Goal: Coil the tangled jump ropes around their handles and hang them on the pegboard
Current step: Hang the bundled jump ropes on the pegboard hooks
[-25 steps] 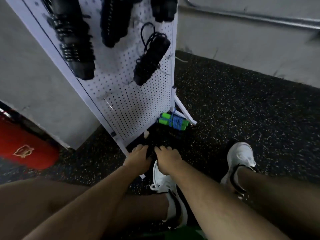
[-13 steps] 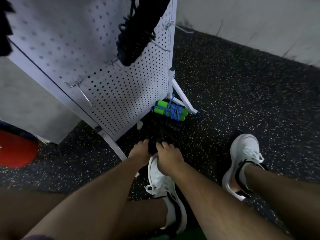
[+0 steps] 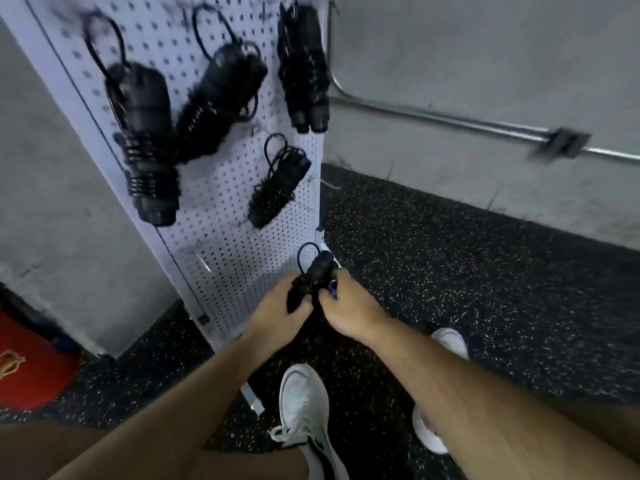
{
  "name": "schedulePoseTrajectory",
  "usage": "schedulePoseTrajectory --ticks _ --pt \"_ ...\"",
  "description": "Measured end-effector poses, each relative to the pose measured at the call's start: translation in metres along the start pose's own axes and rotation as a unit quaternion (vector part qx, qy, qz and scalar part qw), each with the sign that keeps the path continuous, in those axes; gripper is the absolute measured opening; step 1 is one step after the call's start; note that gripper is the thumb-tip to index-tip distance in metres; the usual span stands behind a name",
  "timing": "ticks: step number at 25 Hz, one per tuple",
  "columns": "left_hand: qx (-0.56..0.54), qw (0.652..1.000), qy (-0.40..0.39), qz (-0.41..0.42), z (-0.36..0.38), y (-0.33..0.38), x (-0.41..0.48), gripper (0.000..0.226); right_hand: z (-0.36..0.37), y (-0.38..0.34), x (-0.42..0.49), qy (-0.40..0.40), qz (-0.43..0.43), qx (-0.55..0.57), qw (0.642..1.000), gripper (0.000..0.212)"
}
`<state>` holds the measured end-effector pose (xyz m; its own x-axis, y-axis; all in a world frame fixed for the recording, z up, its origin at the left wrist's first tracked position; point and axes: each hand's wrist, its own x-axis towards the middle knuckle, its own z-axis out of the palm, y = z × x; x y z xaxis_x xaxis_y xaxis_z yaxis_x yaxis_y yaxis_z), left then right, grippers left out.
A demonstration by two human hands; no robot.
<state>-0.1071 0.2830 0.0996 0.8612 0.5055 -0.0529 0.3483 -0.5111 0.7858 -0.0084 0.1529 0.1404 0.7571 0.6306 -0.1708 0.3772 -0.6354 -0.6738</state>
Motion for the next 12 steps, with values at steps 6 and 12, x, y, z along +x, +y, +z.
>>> schedulePoseTrajectory --ticks 6,12 --pt "-0.053 0.993 0.022 0.103 -0.05 0.132 -0.005 0.048 -0.098 -0.063 -0.049 0.098 0.034 0.357 0.928 0.037" --pt "-0.045 0.98 0.077 0.176 -0.076 0.226 0.031 0.054 -0.164 -0.096 -0.016 0.213 -0.026 0.483 0.849 0.032"
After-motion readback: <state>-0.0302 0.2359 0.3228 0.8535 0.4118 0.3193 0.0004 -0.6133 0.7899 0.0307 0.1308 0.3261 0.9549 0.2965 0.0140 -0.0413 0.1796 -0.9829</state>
